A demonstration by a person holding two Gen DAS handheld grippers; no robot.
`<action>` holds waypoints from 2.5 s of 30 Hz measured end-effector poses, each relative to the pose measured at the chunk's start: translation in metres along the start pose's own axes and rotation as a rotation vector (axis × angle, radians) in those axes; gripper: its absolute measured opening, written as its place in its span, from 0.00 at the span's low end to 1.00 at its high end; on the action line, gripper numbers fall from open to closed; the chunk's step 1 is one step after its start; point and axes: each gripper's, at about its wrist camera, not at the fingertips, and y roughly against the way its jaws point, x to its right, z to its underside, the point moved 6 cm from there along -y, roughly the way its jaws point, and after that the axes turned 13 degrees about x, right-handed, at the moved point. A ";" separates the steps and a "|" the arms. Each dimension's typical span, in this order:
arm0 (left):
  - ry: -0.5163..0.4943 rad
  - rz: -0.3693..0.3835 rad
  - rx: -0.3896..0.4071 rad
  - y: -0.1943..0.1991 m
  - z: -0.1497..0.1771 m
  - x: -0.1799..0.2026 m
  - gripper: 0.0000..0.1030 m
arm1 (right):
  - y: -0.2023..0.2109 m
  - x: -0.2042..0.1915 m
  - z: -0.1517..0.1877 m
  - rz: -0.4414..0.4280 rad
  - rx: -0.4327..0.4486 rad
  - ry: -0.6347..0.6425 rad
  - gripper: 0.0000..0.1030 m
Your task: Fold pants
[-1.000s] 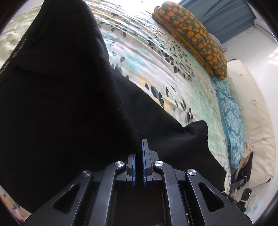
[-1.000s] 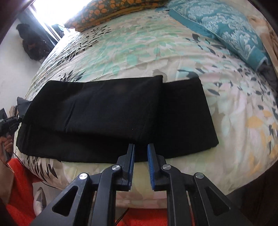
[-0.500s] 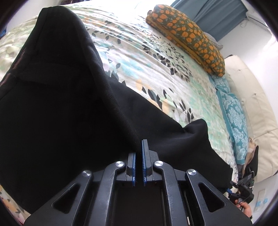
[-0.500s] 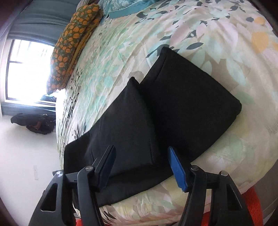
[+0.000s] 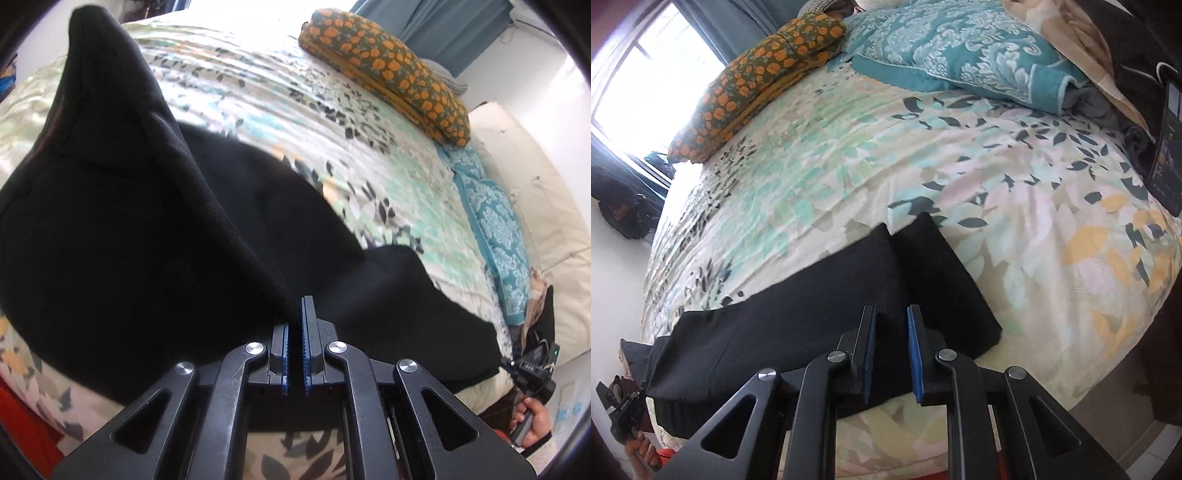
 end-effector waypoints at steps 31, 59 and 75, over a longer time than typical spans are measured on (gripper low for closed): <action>-0.050 -0.081 -0.200 0.014 0.070 -0.013 0.47 | 0.005 0.050 0.011 0.191 0.003 -0.063 0.32; 0.129 -0.374 0.136 0.121 -0.072 -0.225 0.71 | -0.030 -0.240 0.193 -0.125 -0.028 0.561 0.90; 0.080 -0.482 0.074 0.089 -0.100 -0.296 0.00 | -0.031 -0.241 0.196 -0.108 0.016 0.560 0.95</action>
